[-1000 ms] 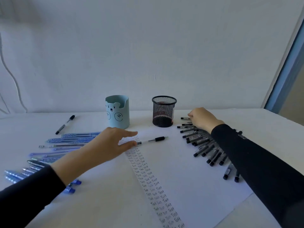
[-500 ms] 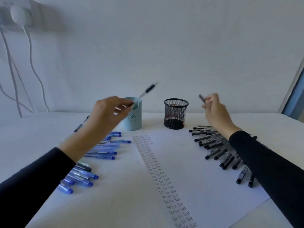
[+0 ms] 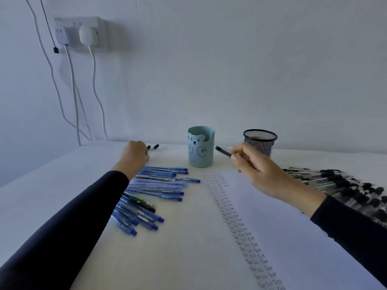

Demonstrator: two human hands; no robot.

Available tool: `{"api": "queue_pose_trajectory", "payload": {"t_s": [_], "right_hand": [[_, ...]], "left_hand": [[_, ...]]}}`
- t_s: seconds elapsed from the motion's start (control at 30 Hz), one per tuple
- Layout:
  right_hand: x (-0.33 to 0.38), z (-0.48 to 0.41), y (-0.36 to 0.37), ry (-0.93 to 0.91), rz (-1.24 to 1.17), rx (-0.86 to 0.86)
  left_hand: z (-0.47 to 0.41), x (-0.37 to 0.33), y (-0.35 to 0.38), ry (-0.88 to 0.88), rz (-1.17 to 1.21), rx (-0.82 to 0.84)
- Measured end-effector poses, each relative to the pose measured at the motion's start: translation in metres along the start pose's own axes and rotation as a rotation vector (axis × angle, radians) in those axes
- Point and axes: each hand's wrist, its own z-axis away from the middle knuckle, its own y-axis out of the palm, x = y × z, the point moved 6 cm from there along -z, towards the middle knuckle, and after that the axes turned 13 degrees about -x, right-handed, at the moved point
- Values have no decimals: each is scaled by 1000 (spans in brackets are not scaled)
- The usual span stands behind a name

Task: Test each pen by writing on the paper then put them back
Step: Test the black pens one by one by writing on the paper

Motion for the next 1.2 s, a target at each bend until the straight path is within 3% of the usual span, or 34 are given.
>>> {"api": "queue_pose_trajectory", "payload": {"t_s": [0.07, 0.23, 0.4, 0.7, 0.8, 1.03, 1.2], "right_hand": [[1, 1, 5, -20, 24, 49], [-14, -3, -1, 257, -63, 82], [-16, -7, -5, 323, -82, 82], [-17, -7, -2, 365, -419, 17], [-25, -6, 3, 469, -556, 46], [-40, 0, 14, 512, -361, 42], [-47, 0, 21, 438, -46, 5]], "left_hand": [[0, -3, 2, 2, -35, -2], [0, -4, 0, -16, -57, -24], [1, 11, 4, -113, 61, 1], [0, 14, 3, -120, 132, 39], [0, 12, 2, -93, 124, 30], [17, -25, -15, 72, 183, -29], [63, -63, -9, 293, 205, 124]]}}
